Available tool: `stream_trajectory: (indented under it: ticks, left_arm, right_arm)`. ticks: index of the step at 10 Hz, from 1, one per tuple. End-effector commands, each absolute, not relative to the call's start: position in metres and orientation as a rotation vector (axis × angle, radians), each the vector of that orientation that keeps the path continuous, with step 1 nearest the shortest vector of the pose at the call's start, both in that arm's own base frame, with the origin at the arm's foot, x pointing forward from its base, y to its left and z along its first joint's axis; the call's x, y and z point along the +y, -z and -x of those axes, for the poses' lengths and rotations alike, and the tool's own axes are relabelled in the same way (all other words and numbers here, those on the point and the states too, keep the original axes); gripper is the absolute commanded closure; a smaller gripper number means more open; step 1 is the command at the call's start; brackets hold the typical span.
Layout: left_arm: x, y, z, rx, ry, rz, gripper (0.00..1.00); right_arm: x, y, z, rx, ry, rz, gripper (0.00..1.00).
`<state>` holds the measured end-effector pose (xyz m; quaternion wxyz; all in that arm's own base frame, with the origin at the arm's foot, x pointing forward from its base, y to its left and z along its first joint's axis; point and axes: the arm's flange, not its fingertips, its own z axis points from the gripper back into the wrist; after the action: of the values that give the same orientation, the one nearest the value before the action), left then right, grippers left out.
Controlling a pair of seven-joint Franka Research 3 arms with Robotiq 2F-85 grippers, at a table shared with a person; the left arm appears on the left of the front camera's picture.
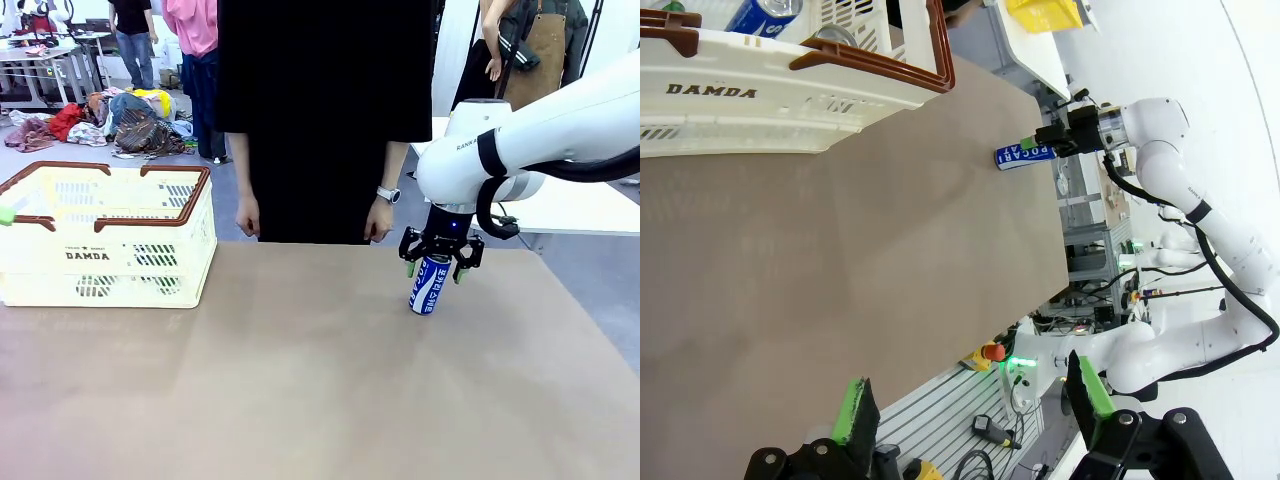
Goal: Place the drinks into the Shopping basket.
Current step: Pick up one drink and place it into the Shopping basket.
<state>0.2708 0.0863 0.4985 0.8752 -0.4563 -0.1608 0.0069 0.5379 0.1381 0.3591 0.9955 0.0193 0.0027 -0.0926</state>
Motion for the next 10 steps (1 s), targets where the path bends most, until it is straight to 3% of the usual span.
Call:
stream_trajectory:
  ticks: [1, 3, 4, 5, 10]
  left_arm:
    - [0.0883, -0.4979, -0.2687, -0.33, -0.01, 0.949, 0.0]
    - [0.0883, -0.4979, -0.2687, -0.33, -0.01, 0.949, 0.0]
    - [0.0883, -0.4979, -0.2687, -0.33, -0.01, 0.949, 0.0]
    - [0.0883, -0.4979, -0.2687, -0.33, -0.01, 0.949, 0.0]
    - [0.0883, -0.4979, -0.2687, -0.33, -0.01, 0.949, 0.0]
  right_arm:
    - [0.1383, -0.3575, -0.543, 0.027, 0.159, -0.056, 0.0]
    - [0.1384, -0.3571, -0.5426, 0.039, 0.153, -0.058, 0.0]
    - [0.1383, -0.3566, -0.5424, 0.049, 0.148, -0.056, 0.6]
    - [0.1388, -0.3563, -0.5424, 0.06, 0.144, -0.056, 1.0]
    - [0.1383, -0.3552, -0.5434, 0.09, 0.138, -0.061, 1.0]
